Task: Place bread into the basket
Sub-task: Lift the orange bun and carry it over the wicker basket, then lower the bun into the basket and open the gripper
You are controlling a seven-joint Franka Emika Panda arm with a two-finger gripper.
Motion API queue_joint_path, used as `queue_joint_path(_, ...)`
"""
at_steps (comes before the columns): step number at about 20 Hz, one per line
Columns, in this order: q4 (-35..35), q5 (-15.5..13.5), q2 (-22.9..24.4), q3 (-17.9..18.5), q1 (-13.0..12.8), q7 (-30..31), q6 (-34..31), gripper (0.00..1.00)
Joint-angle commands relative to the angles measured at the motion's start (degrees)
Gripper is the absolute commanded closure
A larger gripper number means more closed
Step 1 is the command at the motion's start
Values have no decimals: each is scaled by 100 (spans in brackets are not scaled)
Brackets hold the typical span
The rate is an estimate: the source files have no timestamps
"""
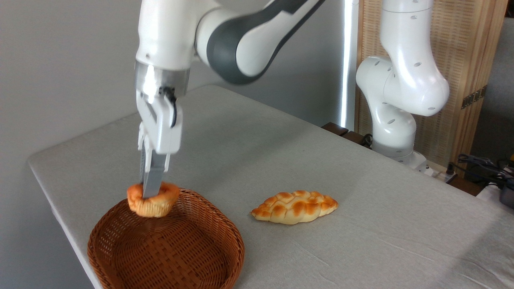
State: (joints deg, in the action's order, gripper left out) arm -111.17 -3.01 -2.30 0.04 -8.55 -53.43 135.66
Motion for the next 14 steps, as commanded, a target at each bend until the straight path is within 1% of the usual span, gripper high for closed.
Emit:
queue_joint_path(1, 69, -24, -235, 57, -33, -624, 145, 51)
queue_joint_path(2, 25, -24, -288, 57, -33, -686, 145, 33)
queue_joint_path(3, 16, -24, -367, 57, -24, -695, 145, 12)
queue_joint_path(4, 16, -24, -411, 57, -15, -695, 145, 0)
queue_joint_path(14, 34, -33, -341, 48, -15, -678, 137, 0)
